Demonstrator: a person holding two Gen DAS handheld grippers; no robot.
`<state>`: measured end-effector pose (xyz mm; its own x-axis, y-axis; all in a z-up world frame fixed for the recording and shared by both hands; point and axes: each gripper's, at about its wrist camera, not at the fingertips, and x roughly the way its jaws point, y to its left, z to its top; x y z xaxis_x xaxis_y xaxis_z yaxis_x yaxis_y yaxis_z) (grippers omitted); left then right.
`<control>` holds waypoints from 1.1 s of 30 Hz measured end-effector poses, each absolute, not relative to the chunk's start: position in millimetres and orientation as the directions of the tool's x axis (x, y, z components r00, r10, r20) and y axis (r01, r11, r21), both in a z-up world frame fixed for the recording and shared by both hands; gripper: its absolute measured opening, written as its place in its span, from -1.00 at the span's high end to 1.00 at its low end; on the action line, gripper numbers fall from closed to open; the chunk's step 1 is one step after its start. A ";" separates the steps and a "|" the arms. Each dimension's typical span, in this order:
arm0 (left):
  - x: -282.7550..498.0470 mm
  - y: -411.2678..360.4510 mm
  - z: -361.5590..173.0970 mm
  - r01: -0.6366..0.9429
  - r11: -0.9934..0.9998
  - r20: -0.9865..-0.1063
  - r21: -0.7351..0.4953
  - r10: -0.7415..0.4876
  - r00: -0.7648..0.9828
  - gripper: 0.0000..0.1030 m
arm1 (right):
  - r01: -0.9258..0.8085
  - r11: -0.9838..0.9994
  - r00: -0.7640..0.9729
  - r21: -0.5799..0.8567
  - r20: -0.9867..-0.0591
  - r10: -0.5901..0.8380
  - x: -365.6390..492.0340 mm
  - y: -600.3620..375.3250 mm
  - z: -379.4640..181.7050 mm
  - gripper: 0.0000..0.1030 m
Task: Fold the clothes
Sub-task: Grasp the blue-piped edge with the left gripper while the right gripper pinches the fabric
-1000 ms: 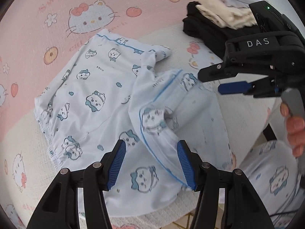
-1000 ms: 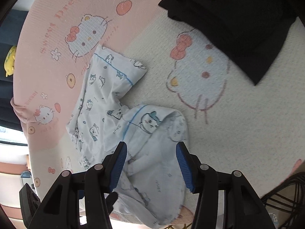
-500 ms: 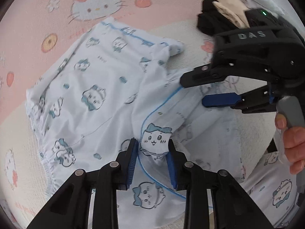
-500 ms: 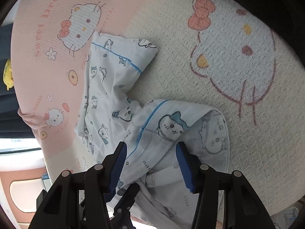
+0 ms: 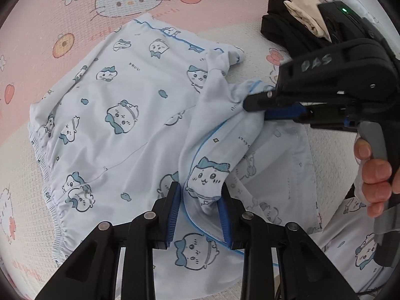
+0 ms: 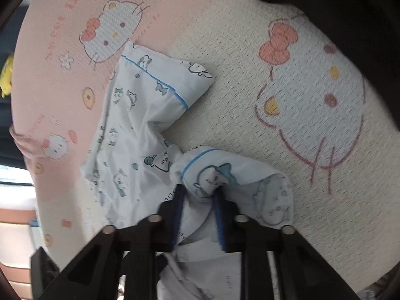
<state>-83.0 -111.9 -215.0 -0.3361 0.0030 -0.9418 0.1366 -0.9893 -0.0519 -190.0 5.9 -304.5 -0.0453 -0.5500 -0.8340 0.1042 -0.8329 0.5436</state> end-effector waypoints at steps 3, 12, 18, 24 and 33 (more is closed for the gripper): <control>-82.0 -105.3 -210.3 0.107 -0.993 -0.940 -0.052 0.012 -0.342 0.49 | 0.141 -0.857 -0.082 0.495 -0.857 -0.508 -190.0 3.2 -297.8 0.77; -87.1 -72.7 -202.8 -0.001 -0.997 -0.938 -0.072 0.068 -0.341 0.49 | 0.122 -0.874 -0.206 0.470 -0.850 -0.486 -214.5 30.2 -278.3 0.78; -95.6 -52.7 -204.6 -0.053 -0.997 -0.942 -0.064 0.078 -0.327 0.49 | 0.071 -0.827 -0.249 0.558 -0.793 -0.557 -219.7 50.4 -272.1 0.78; -95.1 -56.3 -199.9 -0.047 -0.995 -0.939 -0.088 0.099 -0.329 0.49 | -0.003 -0.773 -0.221 0.634 -0.754 -0.618 -224.2 76.3 -280.3 0.75; -87.9 -78.6 -175.4 0.033 -0.981 -0.913 -0.192 0.167 -0.373 0.47 | 0.003 -0.738 -0.140 0.675 -0.730 -0.669 -194.8 93.1 -288.1 0.34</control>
<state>-87.9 -78.6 -175.4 -0.3727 0.1665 -0.9129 0.0331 -0.9808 -0.1924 -194.8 93.1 -288.1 -0.1397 -0.6690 -0.7300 0.0025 -0.7375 0.6753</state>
